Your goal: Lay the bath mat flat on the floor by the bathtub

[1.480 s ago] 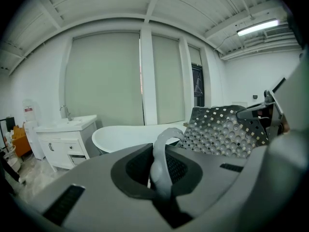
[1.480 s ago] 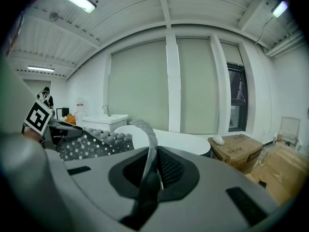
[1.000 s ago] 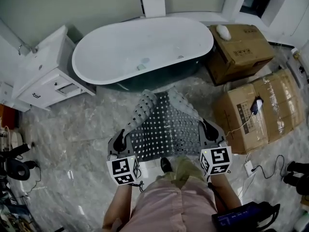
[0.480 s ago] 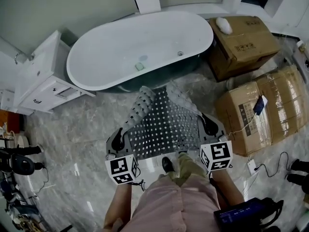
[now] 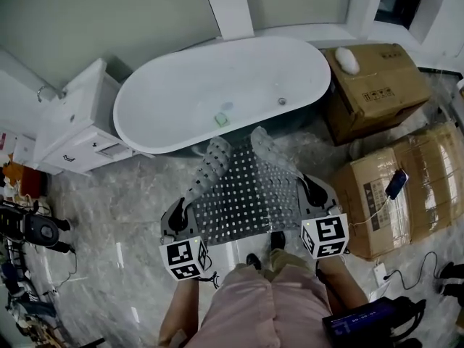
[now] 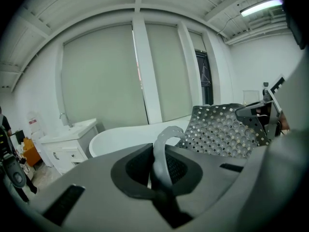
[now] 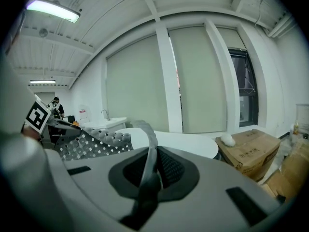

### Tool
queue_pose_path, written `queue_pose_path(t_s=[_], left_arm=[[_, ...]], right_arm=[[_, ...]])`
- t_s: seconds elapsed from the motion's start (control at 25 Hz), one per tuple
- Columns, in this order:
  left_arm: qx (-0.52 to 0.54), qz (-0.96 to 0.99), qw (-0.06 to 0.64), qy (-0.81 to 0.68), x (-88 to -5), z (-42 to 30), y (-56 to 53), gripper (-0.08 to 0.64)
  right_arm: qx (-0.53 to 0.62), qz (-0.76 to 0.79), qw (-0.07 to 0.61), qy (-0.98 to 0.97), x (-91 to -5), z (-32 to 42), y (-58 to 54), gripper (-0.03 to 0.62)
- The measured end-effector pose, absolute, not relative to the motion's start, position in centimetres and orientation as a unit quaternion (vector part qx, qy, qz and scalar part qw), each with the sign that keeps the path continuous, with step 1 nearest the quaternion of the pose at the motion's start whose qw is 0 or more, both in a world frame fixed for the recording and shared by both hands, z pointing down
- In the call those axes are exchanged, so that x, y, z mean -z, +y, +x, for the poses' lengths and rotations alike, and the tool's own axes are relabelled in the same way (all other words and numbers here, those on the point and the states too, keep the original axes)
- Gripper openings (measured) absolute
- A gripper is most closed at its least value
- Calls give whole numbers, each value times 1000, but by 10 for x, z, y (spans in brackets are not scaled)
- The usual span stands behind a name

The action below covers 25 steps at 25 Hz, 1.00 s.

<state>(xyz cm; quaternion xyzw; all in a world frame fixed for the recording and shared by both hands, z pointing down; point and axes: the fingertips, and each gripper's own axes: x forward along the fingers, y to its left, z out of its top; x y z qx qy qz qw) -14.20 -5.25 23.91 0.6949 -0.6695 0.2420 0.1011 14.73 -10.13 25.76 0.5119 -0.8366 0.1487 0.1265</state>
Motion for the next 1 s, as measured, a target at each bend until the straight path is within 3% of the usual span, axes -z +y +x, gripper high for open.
queue_pose_path(t_s=[1.0], left_arm=[[-207, 659, 112, -714, -237, -232, -61, 35]], right_arm=[[-109, 479, 141, -859, -239, 60, -151, 26]])
